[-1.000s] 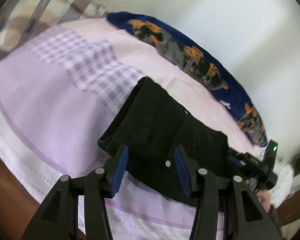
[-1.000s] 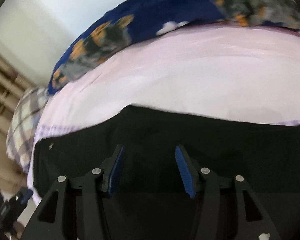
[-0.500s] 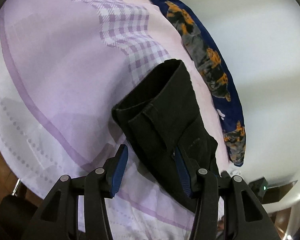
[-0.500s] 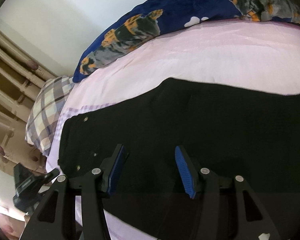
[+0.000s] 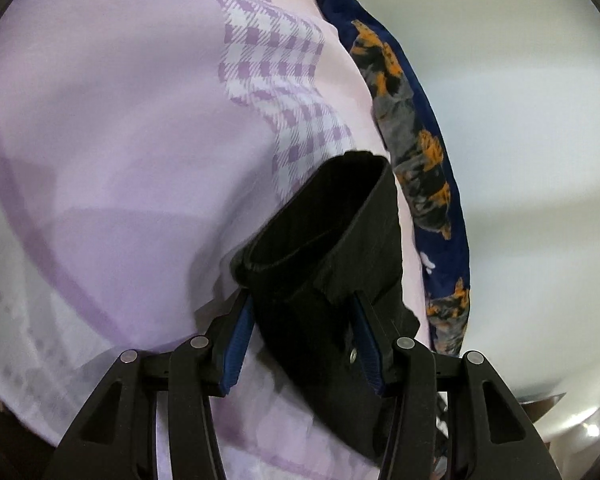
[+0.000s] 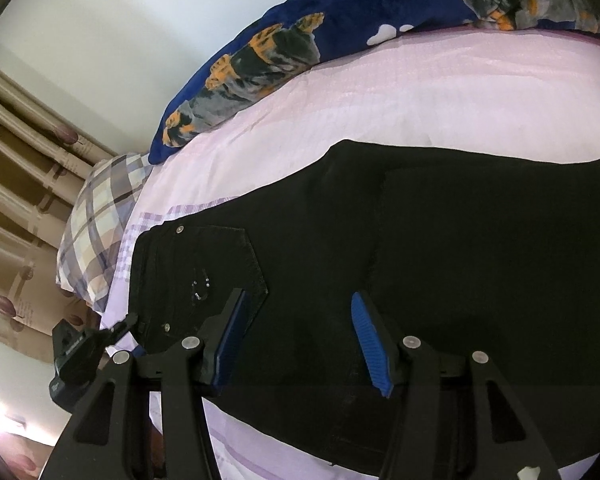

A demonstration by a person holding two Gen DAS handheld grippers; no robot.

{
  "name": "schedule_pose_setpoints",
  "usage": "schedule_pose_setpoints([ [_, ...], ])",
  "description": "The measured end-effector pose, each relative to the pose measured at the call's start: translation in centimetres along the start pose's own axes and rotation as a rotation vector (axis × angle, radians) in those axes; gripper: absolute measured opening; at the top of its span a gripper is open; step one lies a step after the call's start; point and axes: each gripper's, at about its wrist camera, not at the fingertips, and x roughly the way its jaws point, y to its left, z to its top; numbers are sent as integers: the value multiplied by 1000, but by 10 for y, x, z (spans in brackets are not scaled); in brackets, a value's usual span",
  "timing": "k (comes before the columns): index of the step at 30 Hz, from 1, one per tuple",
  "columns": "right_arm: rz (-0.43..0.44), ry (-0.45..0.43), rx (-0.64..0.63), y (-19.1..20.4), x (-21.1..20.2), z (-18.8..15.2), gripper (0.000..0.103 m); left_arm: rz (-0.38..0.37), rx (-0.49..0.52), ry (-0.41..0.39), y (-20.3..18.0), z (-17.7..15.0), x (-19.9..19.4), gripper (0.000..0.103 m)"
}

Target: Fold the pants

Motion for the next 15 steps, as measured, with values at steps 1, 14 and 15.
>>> schedule_pose_setpoints([
  [1,-3,2,-1,1,1,-1,52,-2,1,-3,-1,2,1,50],
  [14,-10,-80,65,-27,-35,-2,52,147,432,-118,-126,-29,-13,21],
  [15,-11,-89,78,-33,-41,-1,52,136,496,-121,-148,-37,-11,21],
])
